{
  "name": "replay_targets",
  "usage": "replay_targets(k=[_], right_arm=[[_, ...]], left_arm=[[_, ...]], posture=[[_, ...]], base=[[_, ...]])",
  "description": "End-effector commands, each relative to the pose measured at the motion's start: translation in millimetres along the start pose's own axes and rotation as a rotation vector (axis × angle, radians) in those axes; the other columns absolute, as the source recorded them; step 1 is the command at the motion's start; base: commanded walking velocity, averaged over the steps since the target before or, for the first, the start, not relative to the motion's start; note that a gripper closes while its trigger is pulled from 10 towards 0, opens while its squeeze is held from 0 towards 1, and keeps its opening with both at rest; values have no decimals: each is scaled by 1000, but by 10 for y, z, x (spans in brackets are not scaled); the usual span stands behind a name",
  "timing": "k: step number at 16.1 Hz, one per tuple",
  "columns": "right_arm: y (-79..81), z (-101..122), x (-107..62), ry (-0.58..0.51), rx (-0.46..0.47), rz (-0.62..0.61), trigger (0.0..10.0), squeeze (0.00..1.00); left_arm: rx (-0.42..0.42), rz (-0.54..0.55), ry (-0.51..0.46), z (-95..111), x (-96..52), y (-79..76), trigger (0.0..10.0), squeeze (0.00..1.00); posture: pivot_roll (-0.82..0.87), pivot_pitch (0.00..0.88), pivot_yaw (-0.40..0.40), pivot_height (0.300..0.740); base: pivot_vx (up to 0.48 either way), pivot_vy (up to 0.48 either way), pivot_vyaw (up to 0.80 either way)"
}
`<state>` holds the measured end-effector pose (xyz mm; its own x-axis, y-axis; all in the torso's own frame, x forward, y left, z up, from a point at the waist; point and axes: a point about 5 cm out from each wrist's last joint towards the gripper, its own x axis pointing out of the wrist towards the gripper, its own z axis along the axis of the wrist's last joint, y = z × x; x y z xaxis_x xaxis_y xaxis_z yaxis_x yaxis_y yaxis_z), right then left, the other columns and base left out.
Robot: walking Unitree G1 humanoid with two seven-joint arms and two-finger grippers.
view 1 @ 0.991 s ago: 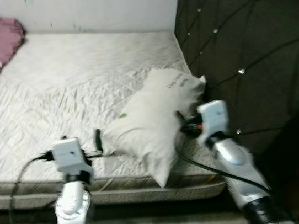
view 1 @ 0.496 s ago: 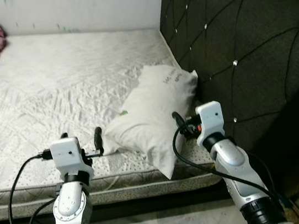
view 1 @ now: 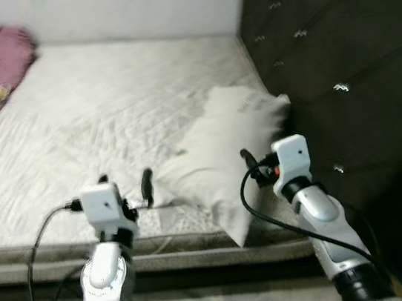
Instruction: Clean up the room
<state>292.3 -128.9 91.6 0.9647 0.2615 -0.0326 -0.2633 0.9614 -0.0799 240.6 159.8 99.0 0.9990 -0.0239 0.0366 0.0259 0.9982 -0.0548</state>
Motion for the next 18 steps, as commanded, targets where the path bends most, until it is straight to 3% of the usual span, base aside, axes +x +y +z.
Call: replay_targets(k=[1,7,10,14,18], right_arm=[[-62,38,-2,-13,-13,-20,10000,0],[-60,41,3,-14,-15,-15,10000,0],[-71,42,3,-14,-15,-16,10000,0],[-87,45,-30,-20,1,-28,10000,0],[-80,20,-66,-11,10,-27,10000,0]], left_arm=[[-1,-11,-2,13,17,-29,10000,0],[14,7,1,4,19,-21,10000,0],[8,31,7,-19,-4,8,10000,0],[90,127,31,-36,-56,128,10000,0],[89,157,45,-48,-145,158,10000,0]], posture=[[-55,0,-75,740],[-51,0,-78,740],[-50,0,-79,740],[-44,0,-81,740],[-35,0,-82,740]], base=[[379,0,0],[343,0,0],[0,0,0],[0,0,0],[0,0,0]])
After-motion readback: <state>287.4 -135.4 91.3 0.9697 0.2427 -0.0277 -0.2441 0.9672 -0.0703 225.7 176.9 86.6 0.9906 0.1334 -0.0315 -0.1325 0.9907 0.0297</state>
